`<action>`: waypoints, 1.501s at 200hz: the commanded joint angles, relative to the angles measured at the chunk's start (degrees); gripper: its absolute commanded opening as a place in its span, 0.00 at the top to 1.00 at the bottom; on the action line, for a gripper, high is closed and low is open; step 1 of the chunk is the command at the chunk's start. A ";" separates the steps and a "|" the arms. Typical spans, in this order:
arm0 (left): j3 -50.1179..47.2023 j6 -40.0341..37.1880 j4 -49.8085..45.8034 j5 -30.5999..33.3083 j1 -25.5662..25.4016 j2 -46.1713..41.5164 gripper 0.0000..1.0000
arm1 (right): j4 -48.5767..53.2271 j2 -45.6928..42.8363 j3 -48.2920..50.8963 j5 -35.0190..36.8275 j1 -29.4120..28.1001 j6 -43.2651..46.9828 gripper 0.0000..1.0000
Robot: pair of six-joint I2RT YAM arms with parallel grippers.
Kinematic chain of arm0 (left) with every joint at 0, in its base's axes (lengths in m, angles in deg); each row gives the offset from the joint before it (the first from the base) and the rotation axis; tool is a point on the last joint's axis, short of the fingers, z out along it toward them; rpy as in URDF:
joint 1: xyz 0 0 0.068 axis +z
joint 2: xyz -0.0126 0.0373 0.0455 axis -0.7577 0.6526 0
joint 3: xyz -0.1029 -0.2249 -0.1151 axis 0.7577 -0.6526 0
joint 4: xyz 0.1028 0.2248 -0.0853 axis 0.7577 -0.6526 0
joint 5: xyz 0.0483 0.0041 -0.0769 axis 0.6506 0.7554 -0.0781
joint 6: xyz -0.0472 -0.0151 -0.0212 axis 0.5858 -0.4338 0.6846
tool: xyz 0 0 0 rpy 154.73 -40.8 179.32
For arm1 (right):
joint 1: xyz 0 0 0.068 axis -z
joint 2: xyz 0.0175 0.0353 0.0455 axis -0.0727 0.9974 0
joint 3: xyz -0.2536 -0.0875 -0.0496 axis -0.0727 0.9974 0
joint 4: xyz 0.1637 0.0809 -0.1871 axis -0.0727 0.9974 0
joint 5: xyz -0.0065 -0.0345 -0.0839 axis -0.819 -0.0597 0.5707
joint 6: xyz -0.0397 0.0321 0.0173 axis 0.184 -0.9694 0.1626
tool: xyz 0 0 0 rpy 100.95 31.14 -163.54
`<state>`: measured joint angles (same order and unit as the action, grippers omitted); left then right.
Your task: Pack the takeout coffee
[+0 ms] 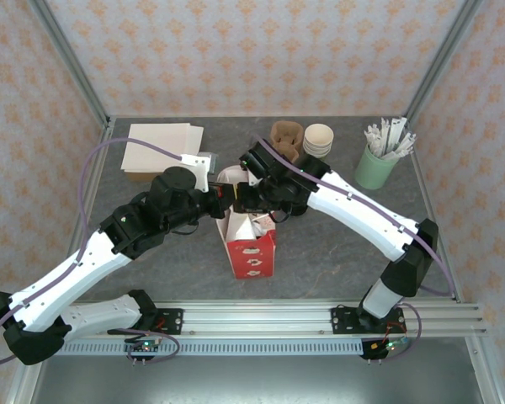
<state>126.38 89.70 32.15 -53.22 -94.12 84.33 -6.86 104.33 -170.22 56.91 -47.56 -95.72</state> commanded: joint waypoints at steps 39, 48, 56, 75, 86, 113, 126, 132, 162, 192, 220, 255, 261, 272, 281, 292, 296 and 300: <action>0.77 0.78 2.25 -2.29 -0.63 -0.29 1.00 | 5.76 -1.68 -6.94 7.37 -0.39 1.36 0.57; 0.85 0.71 2.04 -2.20 -0.61 -0.21 1.00 | 6.10 -2.06 -7.41 7.67 -0.39 1.56 0.55; 0.86 0.71 1.98 -2.21 -0.65 -0.12 1.00 | 6.32 -2.60 -7.72 7.93 -0.39 1.66 0.52; 1.11 0.73 1.70 -2.37 -0.61 0.12 1.00 | 6.45 -3.78 -8.41 8.37 -0.39 1.89 0.48; 1.22 0.59 1.62 -2.44 -0.67 0.21 1.00 | 6.70 -4.50 -8.77 8.97 -0.39 2.08 0.46; 1.55 0.45 1.53 -2.53 -0.62 0.66 1.00 | 7.70 -6.15 -9.79 10.41 0.08 2.34 0.43; 1.71 0.43 1.50 -2.55 -0.63 0.92 1.00 | 7.52 -7.06 -9.75 10.42 0.43 2.34 0.43; 1.71 0.37 1.46 -2.56 -0.60 1.02 1.00 | 7.51 -7.50 -9.72 10.34 0.57 2.37 0.43; 1.68 0.56 1.52 -2.64 -0.63 1.07 1.00 | 6.19 -9.72 -8.65 10.50 1.35 2.68 0.42; 1.57 0.55 1.80 -2.56 -0.60 0.94 1.00 | -6.96 -15.51 -0.43 6.47 2.74 1.07 0.38; 1.04 0.80 2.15 -2.55 -0.62 0.80 1.00 | -18.06 -17.57 4.80 -0.46 3.65 -2.59 0.37; 0.43 1.24 2.64 -2.45 -0.63 0.59 1.00 | -26.45 -17.20 7.62 -6.48 3.74 -8.49 0.38; 0.32 1.32 2.85 -2.46 -0.59 0.59 1.00 | -28.57 -17.45 8.61 -6.63 3.74 -9.69 0.38; -0.01 1.54 3.26 -2.46 -0.63 0.41 1.00 | -33.51 -17.99 10.54 -6.56 3.74 -11.52 0.38; -0.20 1.67 3.54 -2.56 -0.65 0.41 1.00 | -36.75 -18.25 11.68 -5.57 3.74 -12.81 0.38; -0.20 1.68 3.57 -2.55 -0.67 0.48 1.00 | -37.78 -18.18 11.20 -3.48 3.74 -12.55 0.38; -0.21 1.72 3.49 -2.51 -0.60 0.44 1.00 | -37.46 -18.18 10.71 -2.58 3.80 -12.11 0.38; -0.21 1.72 3.42 -2.47 -0.61 0.41 1.00 | -36.91 -18.17 9.87 -1.72 3.81 -11.41 0.38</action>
<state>126.71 90.73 34.62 -55.41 -94.32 85.46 -35.68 87.28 -159.03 52.82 -43.99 -105.25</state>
